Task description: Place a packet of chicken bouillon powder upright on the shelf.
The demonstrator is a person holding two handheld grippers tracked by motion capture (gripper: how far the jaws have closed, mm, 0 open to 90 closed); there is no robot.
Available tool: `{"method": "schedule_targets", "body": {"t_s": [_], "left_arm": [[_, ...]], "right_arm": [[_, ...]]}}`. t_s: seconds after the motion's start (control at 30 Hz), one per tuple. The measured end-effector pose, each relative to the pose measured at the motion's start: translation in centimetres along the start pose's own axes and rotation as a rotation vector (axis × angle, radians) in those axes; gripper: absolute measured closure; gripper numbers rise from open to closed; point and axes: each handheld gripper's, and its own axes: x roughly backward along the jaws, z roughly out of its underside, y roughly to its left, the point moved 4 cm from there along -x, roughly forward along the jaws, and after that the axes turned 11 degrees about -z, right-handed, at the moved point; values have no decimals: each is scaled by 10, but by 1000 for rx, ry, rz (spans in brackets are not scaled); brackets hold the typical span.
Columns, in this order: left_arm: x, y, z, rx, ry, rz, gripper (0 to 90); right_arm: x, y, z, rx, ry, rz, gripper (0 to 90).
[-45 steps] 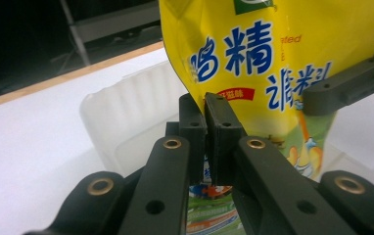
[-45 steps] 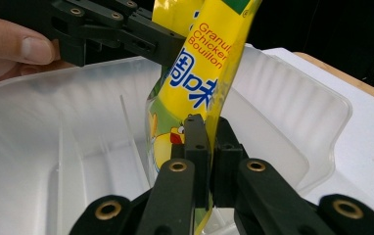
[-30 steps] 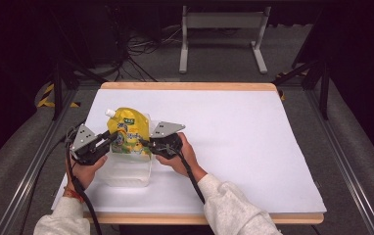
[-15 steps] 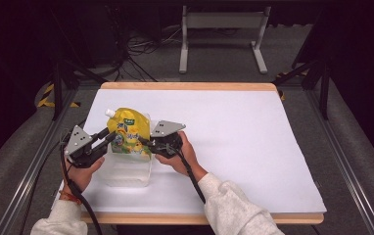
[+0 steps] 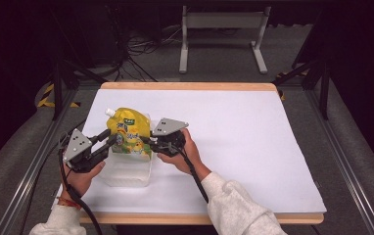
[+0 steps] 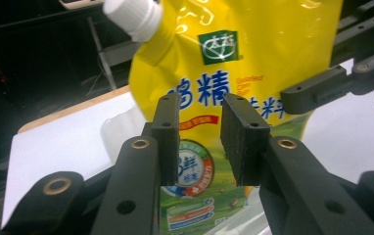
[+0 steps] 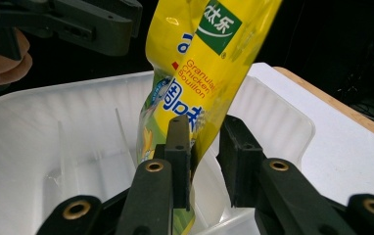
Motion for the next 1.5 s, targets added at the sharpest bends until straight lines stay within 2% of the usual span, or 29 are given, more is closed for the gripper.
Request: {"method": "schedule_targets", "body": {"t_s": [0.33,0.47,0.57,0.8,0.87,0.97,1.5], "left_arm": [[10,-10,-4,-11,-14,23,681],[10,-19,-6,-38,-9,37,663],[12,-26,-9,-45,-16,49,642],[14,-35,-10,-52,-14,60,583],[15,-40,-10,-49,-14,79,546],[14,-47,-9,-67,-6,86,483],[12,-81,-15,-126,-2,176,387]], "right_arm": [[18,0,-1,10,17,10,694],[23,2,1,21,32,20,661],[29,1,4,41,57,41,635],[46,-6,8,32,76,79,608],[53,-9,10,31,86,94,596],[62,-11,12,32,98,111,588],[105,-16,33,31,160,184,525]]}}
